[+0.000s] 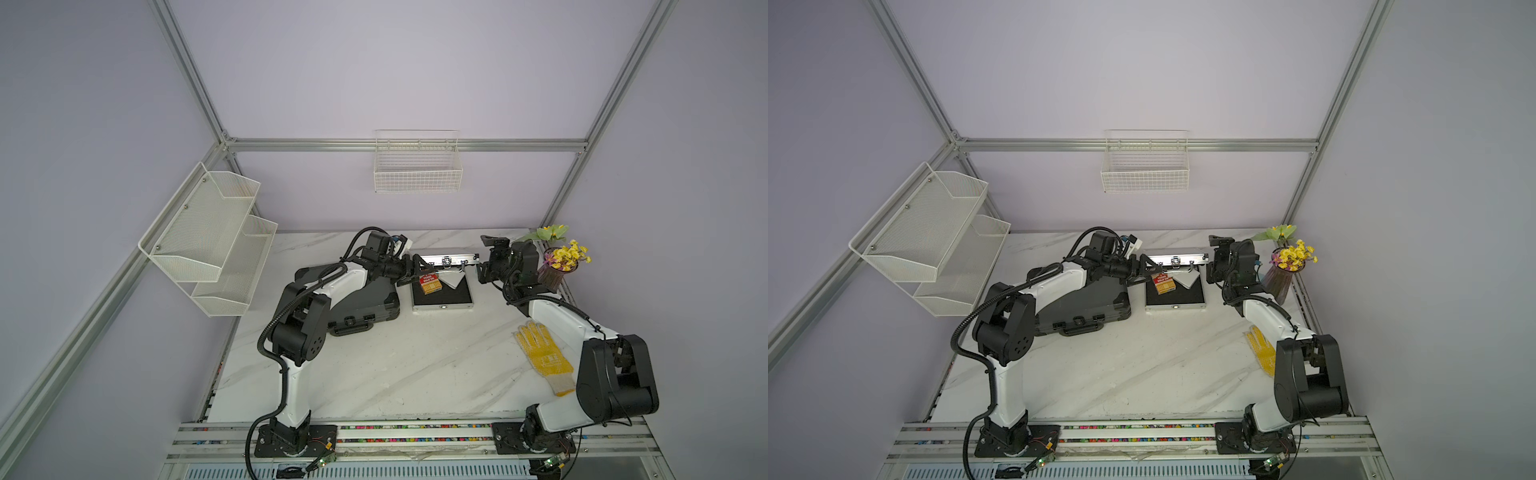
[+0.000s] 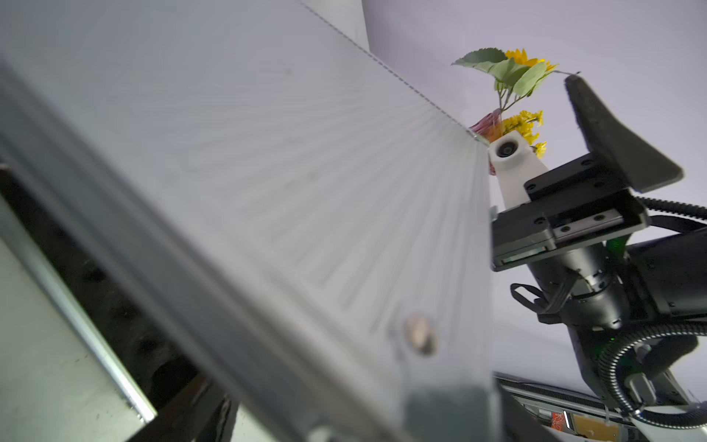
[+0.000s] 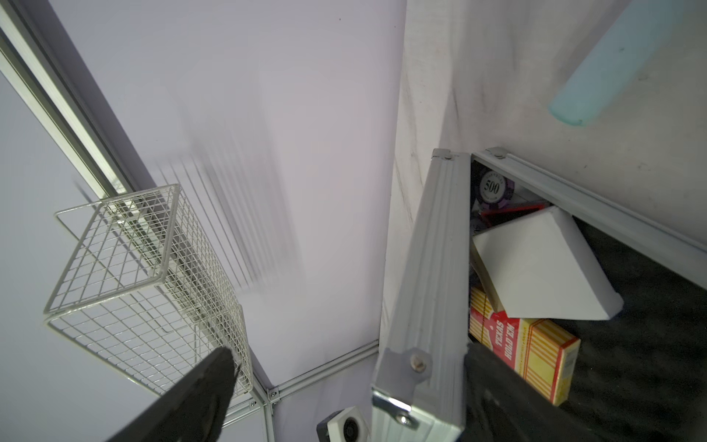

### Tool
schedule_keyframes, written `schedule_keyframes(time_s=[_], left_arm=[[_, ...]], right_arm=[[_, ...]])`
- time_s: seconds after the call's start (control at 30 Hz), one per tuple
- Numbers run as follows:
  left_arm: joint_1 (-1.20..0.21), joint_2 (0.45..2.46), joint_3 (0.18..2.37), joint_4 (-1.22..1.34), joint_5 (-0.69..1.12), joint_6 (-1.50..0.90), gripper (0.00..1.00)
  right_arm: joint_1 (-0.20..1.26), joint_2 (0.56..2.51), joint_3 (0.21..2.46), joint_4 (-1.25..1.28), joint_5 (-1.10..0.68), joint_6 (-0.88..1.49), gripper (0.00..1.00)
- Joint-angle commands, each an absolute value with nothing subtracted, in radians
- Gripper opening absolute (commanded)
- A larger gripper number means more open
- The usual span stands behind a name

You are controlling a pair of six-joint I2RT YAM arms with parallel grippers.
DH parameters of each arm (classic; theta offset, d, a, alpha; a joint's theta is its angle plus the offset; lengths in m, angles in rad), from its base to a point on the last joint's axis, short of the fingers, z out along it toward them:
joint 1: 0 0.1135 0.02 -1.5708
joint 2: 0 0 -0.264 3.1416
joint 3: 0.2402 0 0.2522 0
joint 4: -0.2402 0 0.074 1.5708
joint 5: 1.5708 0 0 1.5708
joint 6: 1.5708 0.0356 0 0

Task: Open the poker set cases
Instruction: Open the poker set case at the center of the board.

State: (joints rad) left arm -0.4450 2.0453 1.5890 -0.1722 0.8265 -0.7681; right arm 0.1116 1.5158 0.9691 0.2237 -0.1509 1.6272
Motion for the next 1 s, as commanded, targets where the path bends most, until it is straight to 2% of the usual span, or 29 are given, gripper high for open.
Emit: schedule_keyframes(time_s=[0.0, 0.47, 0.67, 0.97], left_arm=[[-0.433, 2.096, 1.685, -0.208, 0.858, -0.77, 0.83], [-0.383, 2.16, 1.875, -0.24, 0.859, -0.781, 0.84], [-0.382, 2.102, 1.798, -0.343, 0.773, -0.627, 0.85], [-0.422, 1.975, 1.642, -0.45, 0.594, -0.393, 0.84]], right_arm=[[0.129, 1.559, 1.019, 0.327, -0.21, 1.815, 0.97], [0.184, 1.697, 1.124, 0.423, -0.228, 1.861, 0.97], [0.186, 1.736, 1.169, 0.546, -0.158, 1.885, 0.95], [0.192, 1.835, 1.266, 0.553, -0.145, 1.922, 0.95]])
